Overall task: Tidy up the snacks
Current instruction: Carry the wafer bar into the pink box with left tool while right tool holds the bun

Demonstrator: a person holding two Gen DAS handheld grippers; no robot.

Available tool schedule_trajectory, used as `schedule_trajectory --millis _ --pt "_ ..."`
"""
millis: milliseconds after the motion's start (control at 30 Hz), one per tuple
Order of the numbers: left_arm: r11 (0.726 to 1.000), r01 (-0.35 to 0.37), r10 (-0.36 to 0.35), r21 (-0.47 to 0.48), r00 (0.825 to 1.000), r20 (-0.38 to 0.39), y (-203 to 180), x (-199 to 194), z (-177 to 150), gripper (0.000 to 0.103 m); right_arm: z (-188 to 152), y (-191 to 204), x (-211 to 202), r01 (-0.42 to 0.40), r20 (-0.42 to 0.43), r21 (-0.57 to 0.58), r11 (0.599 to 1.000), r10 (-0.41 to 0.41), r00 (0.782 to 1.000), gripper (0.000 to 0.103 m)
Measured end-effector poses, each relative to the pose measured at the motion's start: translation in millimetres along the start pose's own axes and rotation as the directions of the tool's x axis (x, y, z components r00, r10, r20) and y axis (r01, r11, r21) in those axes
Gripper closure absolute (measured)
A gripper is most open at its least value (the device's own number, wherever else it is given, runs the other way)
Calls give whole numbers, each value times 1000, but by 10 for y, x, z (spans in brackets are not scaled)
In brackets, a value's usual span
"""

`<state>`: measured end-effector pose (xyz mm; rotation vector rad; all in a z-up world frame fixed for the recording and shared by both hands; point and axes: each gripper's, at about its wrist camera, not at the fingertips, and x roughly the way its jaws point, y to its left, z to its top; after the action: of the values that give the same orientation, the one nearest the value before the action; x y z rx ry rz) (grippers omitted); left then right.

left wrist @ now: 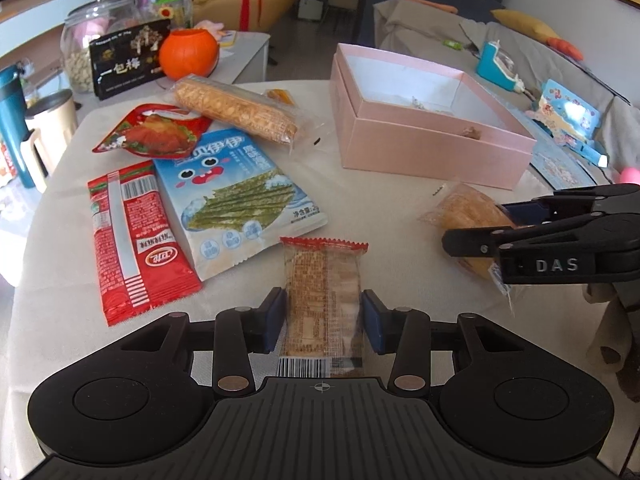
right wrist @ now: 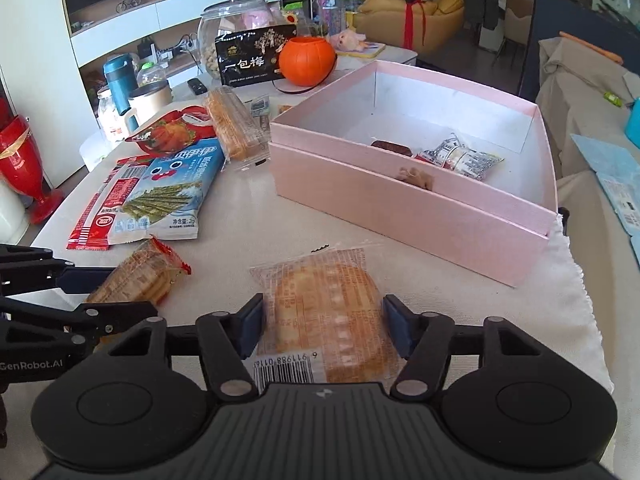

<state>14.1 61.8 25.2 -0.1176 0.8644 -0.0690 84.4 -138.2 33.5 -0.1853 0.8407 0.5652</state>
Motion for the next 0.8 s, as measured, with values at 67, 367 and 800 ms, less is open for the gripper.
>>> schedule_trajectory --millis 67,367,800 --pt "999 -18 18 29 1000 -13 -35 43 60 58 2 -26 -97 -18 11 0 1000 18 1000 46" --pt "988 21 -18 152 1000 -18 -278 111 193 63 -172 -284 -549 37 55 11 999 -38 998 47" --pt "935 354 -343 21 889 303 -408 -115 1874 57 -40 -400 -830 55 127 28 998 -58 990 47"
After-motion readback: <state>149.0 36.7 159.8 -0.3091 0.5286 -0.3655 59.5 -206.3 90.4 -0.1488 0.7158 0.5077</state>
